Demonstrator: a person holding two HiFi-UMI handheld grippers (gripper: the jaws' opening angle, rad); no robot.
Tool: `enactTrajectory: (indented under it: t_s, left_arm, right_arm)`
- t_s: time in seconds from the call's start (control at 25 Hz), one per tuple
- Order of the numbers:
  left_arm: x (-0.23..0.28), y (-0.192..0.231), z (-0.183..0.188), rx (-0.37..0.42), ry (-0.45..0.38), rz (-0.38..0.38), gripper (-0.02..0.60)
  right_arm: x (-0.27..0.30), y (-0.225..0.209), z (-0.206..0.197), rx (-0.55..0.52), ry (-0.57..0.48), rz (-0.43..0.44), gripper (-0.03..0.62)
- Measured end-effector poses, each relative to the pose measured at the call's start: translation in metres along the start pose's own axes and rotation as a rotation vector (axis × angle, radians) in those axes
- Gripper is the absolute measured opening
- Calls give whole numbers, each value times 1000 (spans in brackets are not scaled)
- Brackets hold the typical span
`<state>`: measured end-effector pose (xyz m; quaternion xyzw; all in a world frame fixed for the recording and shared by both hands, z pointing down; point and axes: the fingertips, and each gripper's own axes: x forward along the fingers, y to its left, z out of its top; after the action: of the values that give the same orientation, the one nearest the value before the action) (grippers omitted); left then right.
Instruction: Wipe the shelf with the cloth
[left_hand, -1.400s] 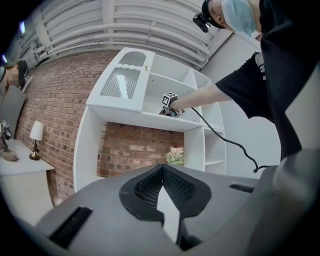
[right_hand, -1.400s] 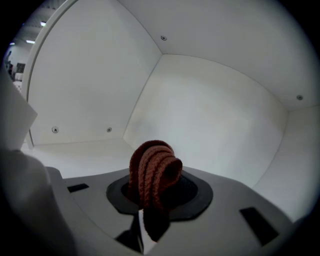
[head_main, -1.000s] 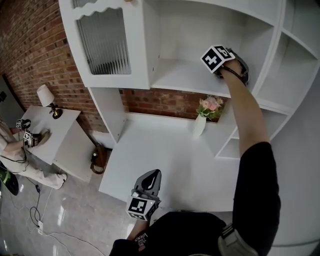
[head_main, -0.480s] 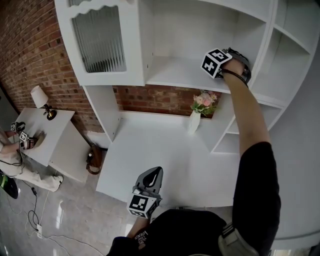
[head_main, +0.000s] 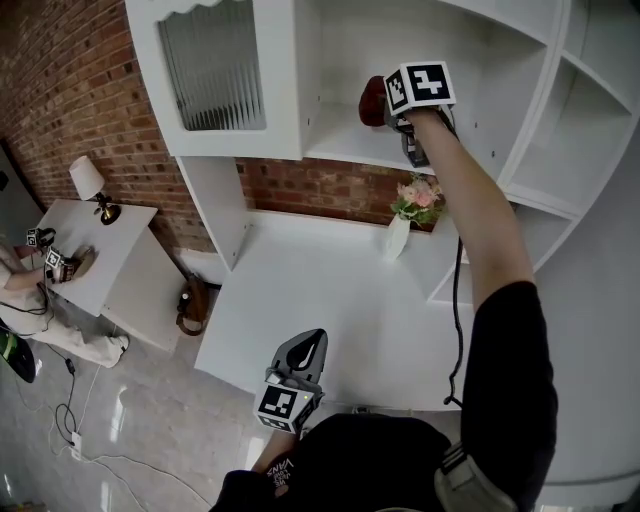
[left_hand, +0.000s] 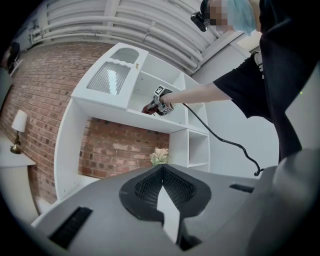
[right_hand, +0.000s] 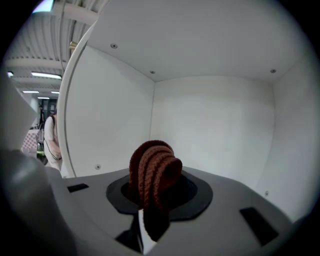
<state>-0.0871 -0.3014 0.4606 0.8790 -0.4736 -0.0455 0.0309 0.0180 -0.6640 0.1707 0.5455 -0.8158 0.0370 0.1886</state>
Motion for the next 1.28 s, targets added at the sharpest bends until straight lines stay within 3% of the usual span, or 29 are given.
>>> enactTrajectory:
  t_s: [0.24, 0.4, 0.72, 1.0, 1.08, 1.28]
  left_arm:
    - [-24, 20, 0, -4, 0, 97, 8]
    - [-31, 29, -2, -7, -5, 140, 8]
    - [-32, 29, -2, -12, -10, 113, 8]
    - [-14, 11, -7, -19, -5, 20, 8]
    - [-8, 6, -6, -17, -6, -11, 8]
    - [7, -11, -8, -27, -3, -92, 8]
  right_arm:
    - [32, 72, 5, 51, 23, 165, 100]
    - [50, 88, -7, 34, 84, 189, 100]
    - [43, 79, -17, -130, 138, 101, 101]
    - [19, 22, -38, -222, 202, -20, 101]
    - [7, 0, -44, -255, 225, -72, 101]
    - [-22, -54, -63, -471, 335, -250, 101]
